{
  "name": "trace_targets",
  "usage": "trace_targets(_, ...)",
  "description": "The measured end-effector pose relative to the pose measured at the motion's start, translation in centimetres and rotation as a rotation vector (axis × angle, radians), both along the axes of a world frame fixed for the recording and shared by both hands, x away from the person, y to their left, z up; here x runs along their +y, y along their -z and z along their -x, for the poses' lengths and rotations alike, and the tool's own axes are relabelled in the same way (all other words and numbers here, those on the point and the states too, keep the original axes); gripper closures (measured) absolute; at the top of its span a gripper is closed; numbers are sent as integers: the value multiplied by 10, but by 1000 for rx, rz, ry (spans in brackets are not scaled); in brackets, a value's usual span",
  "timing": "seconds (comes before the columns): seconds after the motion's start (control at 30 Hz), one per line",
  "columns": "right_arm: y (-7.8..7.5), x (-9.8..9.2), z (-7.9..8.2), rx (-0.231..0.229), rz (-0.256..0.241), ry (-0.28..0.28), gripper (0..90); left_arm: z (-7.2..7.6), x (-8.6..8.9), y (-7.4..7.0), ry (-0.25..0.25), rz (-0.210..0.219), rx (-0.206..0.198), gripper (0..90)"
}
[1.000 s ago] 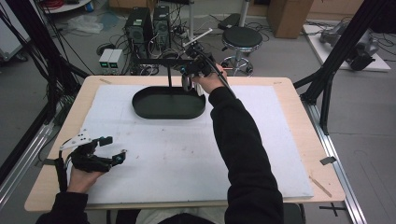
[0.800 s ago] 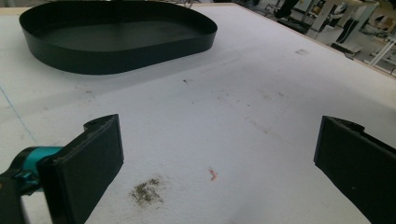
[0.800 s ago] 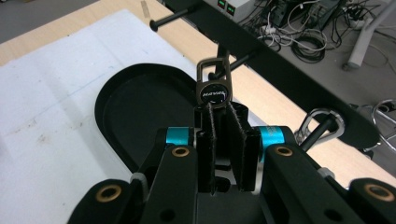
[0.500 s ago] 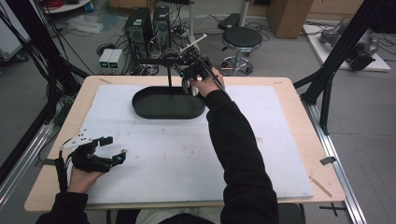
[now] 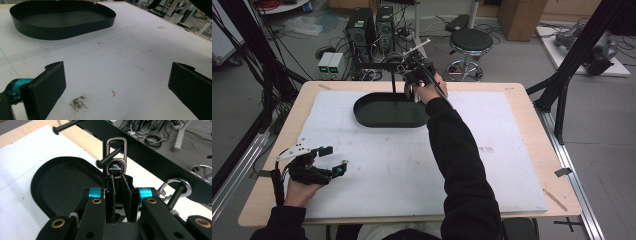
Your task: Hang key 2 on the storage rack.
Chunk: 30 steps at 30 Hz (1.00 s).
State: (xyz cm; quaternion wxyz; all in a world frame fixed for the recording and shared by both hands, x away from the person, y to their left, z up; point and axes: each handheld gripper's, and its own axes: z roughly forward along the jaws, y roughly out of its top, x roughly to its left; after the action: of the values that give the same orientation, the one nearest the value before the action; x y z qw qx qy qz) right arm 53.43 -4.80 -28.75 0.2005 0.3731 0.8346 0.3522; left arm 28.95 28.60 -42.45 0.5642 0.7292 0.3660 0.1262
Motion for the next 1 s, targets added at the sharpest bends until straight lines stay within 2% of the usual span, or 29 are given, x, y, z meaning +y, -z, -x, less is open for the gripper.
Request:
trace_targets(0.17,6,1,-4,4,4,9,814,0,0,0,0,1,0,19)
trace_targets(0.3,2,1,1,13,-17,-9,725,0,0,0,1,1,0,19)
trace_targets(0.37,-2,1,5,-2,-8,-29,694,0,0,0,4,-1,-1,19)
trace_targets(0.53,-10,-2,15,-23,-23,-26,474,0,0,0,6,-2,0,19)
trace_targets(0.67,-9,-8,20,-31,-40,-27,275,1,0,0,4,-1,-3,19)
trace_targets(0.8,-3,-12,25,-49,-24,-46,194,1,-1,0,5,-3,2,19)
trace_targets(0.87,0,-13,27,-46,-5,-54,112,1,-1,0,5,-3,2,19)
trace_targets(0.97,2,-15,30,-42,5,-75,82,1,0,0,6,-5,2,19)
trace_targets(1.0,2,-15,30,-35,3,-81,19,1,-1,0,5,-4,3,19)
